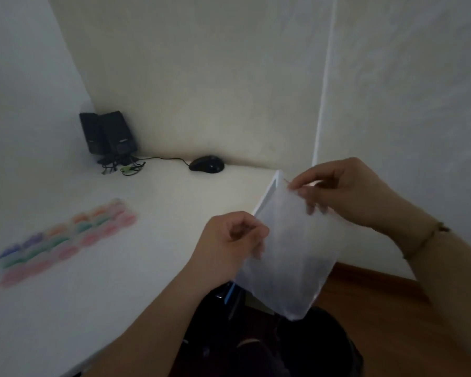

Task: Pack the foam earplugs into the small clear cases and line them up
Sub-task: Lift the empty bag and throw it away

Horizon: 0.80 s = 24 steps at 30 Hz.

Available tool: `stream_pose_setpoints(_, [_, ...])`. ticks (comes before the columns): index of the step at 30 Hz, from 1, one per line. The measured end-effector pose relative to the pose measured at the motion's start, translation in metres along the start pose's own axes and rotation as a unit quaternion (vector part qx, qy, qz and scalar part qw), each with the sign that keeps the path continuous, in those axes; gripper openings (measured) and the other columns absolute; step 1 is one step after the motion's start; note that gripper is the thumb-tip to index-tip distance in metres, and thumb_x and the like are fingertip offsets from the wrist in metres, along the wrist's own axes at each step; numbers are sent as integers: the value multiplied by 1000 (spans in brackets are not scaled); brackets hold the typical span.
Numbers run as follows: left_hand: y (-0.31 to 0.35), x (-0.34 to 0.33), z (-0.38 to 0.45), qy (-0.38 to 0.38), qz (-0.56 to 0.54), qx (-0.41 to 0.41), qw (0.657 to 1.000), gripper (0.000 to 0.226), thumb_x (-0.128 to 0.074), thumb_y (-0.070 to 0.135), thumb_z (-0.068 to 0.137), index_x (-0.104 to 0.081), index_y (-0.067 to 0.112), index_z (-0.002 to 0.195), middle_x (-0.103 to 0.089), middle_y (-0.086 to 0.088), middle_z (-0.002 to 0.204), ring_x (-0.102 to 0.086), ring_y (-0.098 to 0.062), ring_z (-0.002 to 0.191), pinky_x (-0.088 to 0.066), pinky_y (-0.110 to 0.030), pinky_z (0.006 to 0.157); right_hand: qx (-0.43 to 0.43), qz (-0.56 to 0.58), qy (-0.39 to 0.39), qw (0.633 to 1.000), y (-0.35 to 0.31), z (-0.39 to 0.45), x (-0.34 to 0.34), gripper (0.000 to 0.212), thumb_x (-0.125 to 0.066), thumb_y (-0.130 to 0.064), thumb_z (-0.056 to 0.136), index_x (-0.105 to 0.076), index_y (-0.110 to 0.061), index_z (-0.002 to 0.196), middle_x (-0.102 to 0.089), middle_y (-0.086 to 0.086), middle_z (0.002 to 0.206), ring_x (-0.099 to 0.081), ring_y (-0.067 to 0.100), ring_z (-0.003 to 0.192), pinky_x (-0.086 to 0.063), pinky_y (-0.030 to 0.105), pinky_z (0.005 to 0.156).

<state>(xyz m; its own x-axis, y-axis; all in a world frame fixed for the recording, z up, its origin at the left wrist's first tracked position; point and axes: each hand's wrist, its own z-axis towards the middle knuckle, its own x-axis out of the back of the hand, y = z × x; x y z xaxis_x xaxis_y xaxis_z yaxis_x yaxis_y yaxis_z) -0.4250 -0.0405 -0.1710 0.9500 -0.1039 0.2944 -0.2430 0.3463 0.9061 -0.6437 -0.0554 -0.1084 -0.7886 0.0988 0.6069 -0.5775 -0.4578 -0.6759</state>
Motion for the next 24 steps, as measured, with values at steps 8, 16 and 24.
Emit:
stream_pose_setpoints(8, [-19,-49,34,78,-168,75,980,15,-60,9,93,-65,-2,85,-70,-10,74,-66,-14,58,-52,-21,58,-321,305,93,892,70,-44,-57,35,-47,-40,99,-51,-17,125,-75,7,82,-71,24,76,-57,44,75])
stream_pose_setpoints(16, [-66,-77,40,75,52,-22,996,10,-77,25,78,-71,32,76,-53,18,135,-43,0,130,-34,-18,106,-180,102,84,975,105,-65,-35,32,-65,-16,90,-59,-34,116,-73,-24,81,-65,-12,86,-49,5,77])
stream_pose_setpoints(24, [-83,-107,42,-54,-164,24,985,27,-78,7,72,-71,11,98,-75,-4,91,-72,-20,81,-59,-36,75,-171,73,161,969,148,-87,-20,17,-68,-24,86,-66,-18,71,-65,-1,70,-59,1,62,-42,8,56])
